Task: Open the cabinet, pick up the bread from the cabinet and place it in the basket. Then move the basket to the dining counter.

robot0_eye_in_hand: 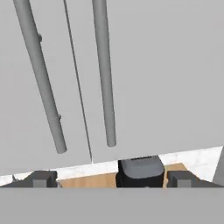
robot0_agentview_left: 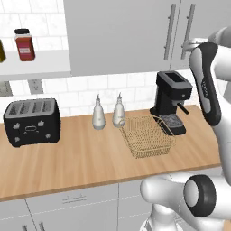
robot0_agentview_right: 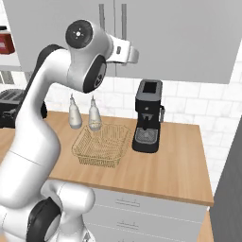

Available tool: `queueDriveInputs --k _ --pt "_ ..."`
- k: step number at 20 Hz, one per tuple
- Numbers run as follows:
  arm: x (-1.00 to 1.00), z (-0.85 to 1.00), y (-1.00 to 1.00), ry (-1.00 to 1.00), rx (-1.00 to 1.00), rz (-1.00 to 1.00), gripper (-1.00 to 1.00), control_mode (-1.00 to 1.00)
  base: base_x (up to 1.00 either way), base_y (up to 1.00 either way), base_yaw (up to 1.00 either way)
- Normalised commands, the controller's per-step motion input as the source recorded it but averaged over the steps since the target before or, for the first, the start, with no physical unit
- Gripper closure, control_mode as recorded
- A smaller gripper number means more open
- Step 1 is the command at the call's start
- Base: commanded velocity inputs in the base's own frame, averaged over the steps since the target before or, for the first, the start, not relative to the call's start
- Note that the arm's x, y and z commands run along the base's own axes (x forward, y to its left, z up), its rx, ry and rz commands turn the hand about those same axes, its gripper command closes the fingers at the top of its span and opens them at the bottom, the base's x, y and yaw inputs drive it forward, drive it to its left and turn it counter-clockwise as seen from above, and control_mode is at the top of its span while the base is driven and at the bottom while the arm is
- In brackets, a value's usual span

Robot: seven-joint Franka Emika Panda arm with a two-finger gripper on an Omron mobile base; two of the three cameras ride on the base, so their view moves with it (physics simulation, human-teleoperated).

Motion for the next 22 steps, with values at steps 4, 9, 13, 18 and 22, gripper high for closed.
queueDriveInputs --k 4,9,13,18,22 --pt "0.53 0.00 -0.06 0.00 0.00 0.01 -1.00 -1.00 0.00 0.00 0.00" --pt "0.50 0.00 -0.10 0.00 0.00 0.04 -1.00 -1.00 0.00 0.00 0.00" --pt "0.45 0.00 -0.08 0.00 0.00 0.06 -1.00 -1.00 0.00 0.00 0.00" --pt "0.53 0.00 0.00 0.00 0.00 0.02 -1.00 -1.00 0.00 0.00 0.00" --pt "0.57 -0.01 0.00 0.00 0.00 0.00 -1.00 -1.00 0.00 0.00 0.00"
